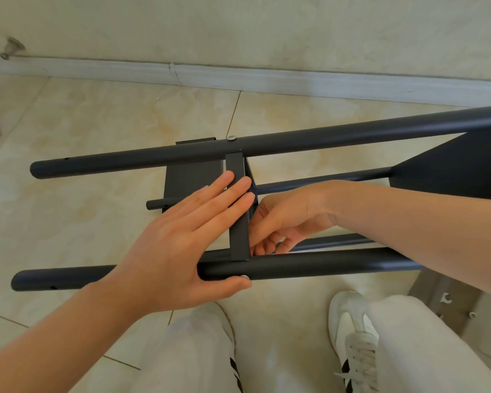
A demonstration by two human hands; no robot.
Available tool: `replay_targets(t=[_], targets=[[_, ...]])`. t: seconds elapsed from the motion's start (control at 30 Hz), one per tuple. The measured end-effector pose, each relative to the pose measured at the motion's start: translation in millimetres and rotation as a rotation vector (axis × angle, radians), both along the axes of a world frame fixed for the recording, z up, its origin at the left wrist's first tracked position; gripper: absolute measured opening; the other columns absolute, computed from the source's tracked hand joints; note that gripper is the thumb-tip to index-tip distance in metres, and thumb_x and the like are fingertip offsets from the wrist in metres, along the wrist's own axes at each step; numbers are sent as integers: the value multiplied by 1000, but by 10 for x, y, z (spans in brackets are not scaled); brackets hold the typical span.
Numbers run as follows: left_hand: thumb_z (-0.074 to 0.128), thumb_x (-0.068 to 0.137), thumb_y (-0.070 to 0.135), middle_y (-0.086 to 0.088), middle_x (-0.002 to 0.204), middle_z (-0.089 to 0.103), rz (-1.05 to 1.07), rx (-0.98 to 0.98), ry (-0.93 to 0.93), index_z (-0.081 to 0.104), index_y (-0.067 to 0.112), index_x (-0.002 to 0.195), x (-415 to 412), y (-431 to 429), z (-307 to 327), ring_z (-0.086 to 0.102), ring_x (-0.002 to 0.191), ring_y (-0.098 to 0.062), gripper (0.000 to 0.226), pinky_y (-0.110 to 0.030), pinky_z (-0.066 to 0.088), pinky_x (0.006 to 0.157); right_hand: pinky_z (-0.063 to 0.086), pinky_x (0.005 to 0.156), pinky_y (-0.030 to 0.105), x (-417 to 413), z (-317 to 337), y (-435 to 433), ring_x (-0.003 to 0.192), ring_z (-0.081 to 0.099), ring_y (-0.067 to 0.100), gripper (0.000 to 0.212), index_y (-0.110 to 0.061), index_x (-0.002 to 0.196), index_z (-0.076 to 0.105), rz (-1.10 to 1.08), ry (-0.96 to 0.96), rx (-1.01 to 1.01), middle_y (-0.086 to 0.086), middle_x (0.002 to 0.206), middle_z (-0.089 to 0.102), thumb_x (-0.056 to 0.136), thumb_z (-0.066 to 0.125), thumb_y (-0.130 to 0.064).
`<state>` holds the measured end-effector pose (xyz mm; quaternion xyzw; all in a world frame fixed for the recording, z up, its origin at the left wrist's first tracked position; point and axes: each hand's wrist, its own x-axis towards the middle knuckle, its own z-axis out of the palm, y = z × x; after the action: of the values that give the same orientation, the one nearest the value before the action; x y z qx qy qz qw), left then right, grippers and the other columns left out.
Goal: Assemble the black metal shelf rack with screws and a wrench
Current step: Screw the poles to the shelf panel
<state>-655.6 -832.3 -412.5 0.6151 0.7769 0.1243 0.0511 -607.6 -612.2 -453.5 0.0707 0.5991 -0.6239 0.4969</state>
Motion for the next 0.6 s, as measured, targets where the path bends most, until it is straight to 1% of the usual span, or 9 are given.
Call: replay_targets(t=[0.13, 0.2, 0.3, 0.37, 0.43, 0.53, 0.6], targets=[[57, 86, 68, 2, 164, 25, -2, 9, 2, 31, 15, 154, 4, 0, 0, 16, 154, -18, 90, -27, 21, 123, 53, 90, 36, -9, -21, -67, 82, 63, 17, 11, -11, 100, 69, -8, 11, 0, 3, 88, 69, 96, 62, -19], [57, 86, 68, 2, 164, 25, -2, 10, 2, 31, 15, 154, 3, 4, 1, 16, 154, -17, 90, -27, 21, 123, 53, 90, 36, -6, -4, -44, 82, 63, 17, 11, -11, 98, 70, -16, 11, -26, 4, 88, 70, 96, 61, -17], [57, 86, 68, 2, 164, 26, -3, 8, 0, 31, 14, 154, 3, 5, 2, 16, 154, -17, 90, -27, 21, 122, 50, 89, 34, 13, 32, 29, 81, 61, 16, 16, -15, 88, 74, -2, 4, -59, 2, 86, 71, 96, 61, -15], [58, 86, 67, 2, 164, 26, -4, 12, 2, 31, 14, 154, 0, 5, -1, 17, 154, -17, 90, -27, 22, 122, 48, 91, 35, 18, 41, 38, 81, 60, 16, 17, -15, 86, 75, 18, 9, -43, 2, 85, 70, 96, 61, -16], [58, 86, 67, 2, 164, 25, -5, 17, 0, 31, 14, 154, -2, 1, -7, 17, 154, -17, 90, -28, 23, 122, 49, 93, 36, 11, 28, 0, 83, 59, 17, 14, -12, 94, 73, 31, 12, 3, 3, 87, 68, 96, 62, -20], [57, 87, 68, 3, 165, 25, -8, 19, 1, 31, 14, 155, -5, -5, -13, 17, 154, -18, 90, -29, 24, 121, 51, 95, 38, -16, 17, -74, 88, 61, 19, 20, -7, 110, 68, 28, 17, 31, 6, 94, 67, 97, 62, -21], [57, 87, 67, 3, 165, 25, -8, 19, -2, 32, 14, 155, -3, -5, -15, 17, 154, -18, 90, -31, 24, 121, 52, 95, 39, -20, 38, -61, 87, 62, 18, 17, -8, 107, 69, 19, 22, 12, 5, 93, 68, 96, 62, -20]])
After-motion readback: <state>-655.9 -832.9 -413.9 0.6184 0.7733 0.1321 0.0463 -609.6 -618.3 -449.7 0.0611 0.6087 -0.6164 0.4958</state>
